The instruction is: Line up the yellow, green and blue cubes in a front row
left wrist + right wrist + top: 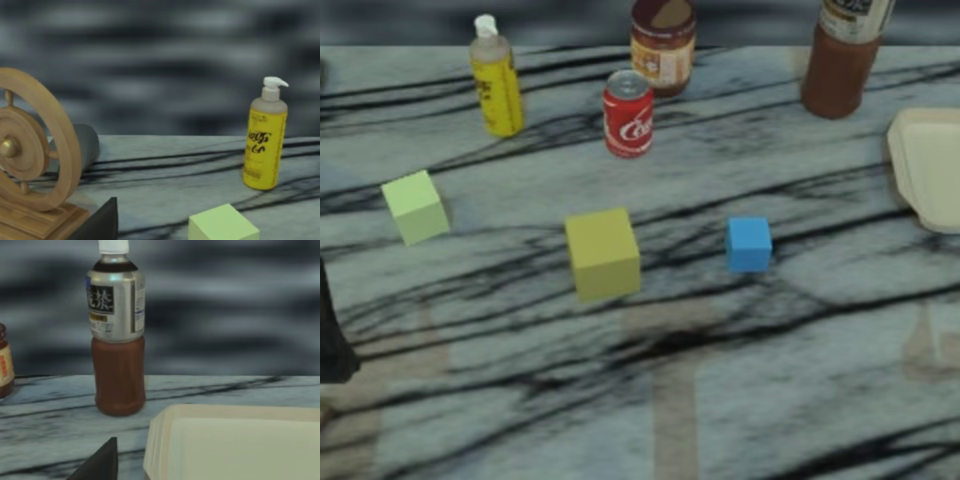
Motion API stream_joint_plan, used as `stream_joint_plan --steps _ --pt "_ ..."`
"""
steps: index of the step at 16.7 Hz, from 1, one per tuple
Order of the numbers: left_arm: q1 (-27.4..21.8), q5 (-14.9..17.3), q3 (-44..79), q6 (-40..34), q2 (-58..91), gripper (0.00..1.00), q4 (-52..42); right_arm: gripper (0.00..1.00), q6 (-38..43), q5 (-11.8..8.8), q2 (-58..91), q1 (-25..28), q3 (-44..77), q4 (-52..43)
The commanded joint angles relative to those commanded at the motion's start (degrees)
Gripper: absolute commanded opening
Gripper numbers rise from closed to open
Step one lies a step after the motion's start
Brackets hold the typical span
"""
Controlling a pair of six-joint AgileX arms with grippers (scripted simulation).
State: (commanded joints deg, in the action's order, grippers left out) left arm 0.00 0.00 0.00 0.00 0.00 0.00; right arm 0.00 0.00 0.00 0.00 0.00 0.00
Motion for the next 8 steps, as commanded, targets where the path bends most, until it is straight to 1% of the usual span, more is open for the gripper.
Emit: stream_joint_plan --steps 4,8 --pt "0.0 0.0 0.0 0.0 0.0 1.00 0.0 1.00 0.4 -0.1 1.6 0.6 1.7 -1.2" --pt "0.0 0.0 0.0 0.0 0.0 1.00 0.0 1.00 3.0 -0.3 12.0 3.4 12.1 -7.9"
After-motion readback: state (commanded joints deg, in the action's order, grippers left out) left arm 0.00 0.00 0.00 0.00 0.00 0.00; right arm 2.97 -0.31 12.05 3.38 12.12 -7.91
